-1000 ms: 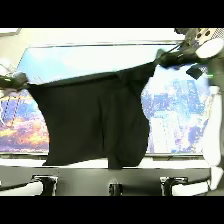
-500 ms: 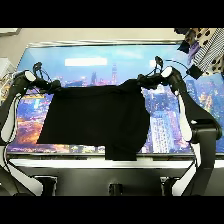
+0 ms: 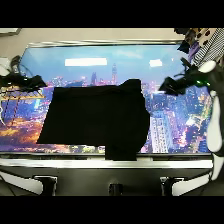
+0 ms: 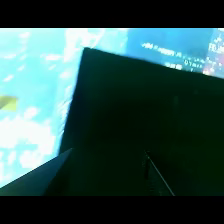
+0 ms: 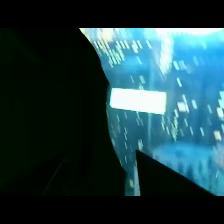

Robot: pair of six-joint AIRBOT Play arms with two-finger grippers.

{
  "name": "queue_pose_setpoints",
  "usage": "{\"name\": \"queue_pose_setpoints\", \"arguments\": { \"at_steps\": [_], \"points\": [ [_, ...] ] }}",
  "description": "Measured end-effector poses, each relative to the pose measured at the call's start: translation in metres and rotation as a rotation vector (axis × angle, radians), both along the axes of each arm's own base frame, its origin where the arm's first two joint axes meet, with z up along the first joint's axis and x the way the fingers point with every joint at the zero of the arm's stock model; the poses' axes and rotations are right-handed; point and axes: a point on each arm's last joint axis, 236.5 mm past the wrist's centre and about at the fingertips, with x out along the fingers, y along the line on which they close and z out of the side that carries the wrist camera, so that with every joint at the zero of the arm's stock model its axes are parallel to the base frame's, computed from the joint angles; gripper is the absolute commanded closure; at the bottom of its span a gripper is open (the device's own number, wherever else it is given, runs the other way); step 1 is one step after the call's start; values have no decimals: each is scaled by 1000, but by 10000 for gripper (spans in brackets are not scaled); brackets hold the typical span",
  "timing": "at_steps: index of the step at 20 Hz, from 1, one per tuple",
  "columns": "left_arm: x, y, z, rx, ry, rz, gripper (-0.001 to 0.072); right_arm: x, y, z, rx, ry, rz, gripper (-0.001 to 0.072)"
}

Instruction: Fold the clothes and pants, and hang the long-sleeved shirts on hangers.

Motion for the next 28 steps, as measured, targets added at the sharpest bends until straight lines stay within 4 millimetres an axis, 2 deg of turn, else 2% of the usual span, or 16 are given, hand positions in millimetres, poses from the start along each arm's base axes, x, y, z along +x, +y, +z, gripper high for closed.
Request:
{"name": "queue_pose_setpoints", "arguments": {
  "at_steps": [3, 7, 9, 12, 16, 19, 20, 21, 22, 25, 28],
  "points": [
    [-47, 23, 8, -34, 26, 72, 211, -70, 2, -16, 59, 111, -5, 238],
    [-115, 33, -4, -97, 85, 168, 211, -158, 41, -53, 139, 202, -22, 238],
    [-142, 30, -13, -122, 114, 200, 211, -191, 58, -72, 161, 236, -26, 238],
    [-172, 22, -28, -151, 163, 222, 211, -225, 77, -96, 174, 269, -18, 238],
    [-189, 14, -36, -174, 201, 226, 210, -240, 90, -112, 175, 267, -23, 240],
    [-197, 12, -39, -185, 220, 226, 210, -240, 103, -117, 171, 248, -13, 336],
    [-198, 13, -39, -186, 223, 229, 210, -238, 106, -119, 164, 236, -9, 436],
    [-201, 15, -39, -188, 227, 235, 210, -236, 108, -122, 149, 222, -8, 588],
    [-204, 18, -38, -188, 227, 241, 210, -233, 108, -125, 132, 209, -13, 680],
    [-222, 28, -41, -195, 233, 275, 211, -225, 111, -126, 127, 182, -35, 682],
    [-252, 33, -60, -229, 279, 323, 211, -222, 113, -125, 132, 173, -46, 682]
  ]
}}
